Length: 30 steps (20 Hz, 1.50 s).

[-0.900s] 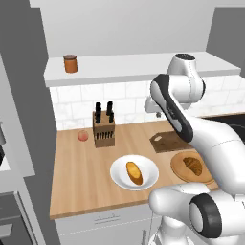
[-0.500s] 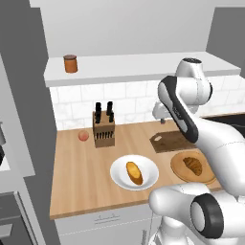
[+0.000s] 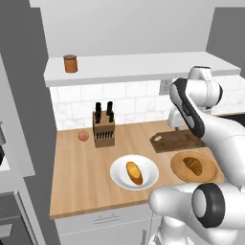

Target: From the different types of pastries on the counter, select a croissant and place it on the cutting board. Then retrieve a jar of jam from the cabinet and place it alongside the croissant on the cutting board.

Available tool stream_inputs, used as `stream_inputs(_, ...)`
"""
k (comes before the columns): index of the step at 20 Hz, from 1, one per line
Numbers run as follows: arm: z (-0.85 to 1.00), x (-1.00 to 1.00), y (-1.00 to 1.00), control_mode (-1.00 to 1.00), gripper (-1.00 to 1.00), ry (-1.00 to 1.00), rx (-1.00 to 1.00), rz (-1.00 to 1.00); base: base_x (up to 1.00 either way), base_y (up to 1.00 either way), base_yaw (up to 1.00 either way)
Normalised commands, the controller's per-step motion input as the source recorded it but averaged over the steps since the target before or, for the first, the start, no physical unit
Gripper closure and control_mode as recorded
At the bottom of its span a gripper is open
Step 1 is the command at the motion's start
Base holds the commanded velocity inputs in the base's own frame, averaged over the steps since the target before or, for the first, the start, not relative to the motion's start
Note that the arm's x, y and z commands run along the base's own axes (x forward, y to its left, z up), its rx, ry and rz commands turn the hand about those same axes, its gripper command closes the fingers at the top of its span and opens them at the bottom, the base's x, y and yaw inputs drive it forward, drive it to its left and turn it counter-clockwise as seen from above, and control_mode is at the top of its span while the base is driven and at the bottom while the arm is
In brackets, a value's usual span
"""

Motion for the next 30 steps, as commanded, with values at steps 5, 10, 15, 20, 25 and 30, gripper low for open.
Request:
stream_inputs(5,-0.09,0.05,-0.07,-1.0,-1.0,0.01,0.0,0.03,0.0,0.0,0.0)
stream_inputs(10,-0.73,-0.14,-0.05,-1.0,-1.0,-0.06,0.03,0.0,0.0,0.0,0.0)
stream_inputs(15,-0.79,-0.2,-0.14,-1.0,-1.0,-0.08,0.03,-0.03,0.0,0.0,0.0)
stream_inputs(20,-0.26,-0.09,-0.24,-1.0,-1.0,-0.09,0.05,-0.05,0.0,0.0,0.0)
stream_inputs(25,-0.35,0.01,-0.2,-1.0,-1.0,0.0,0.0,-0.01,0.0,0.0,0.0)
stream_inputs(30,-0.25,0.02,-0.43,-1.0,-1.0,0.0,0.0,-0.08,0.0,0.0,0.0)
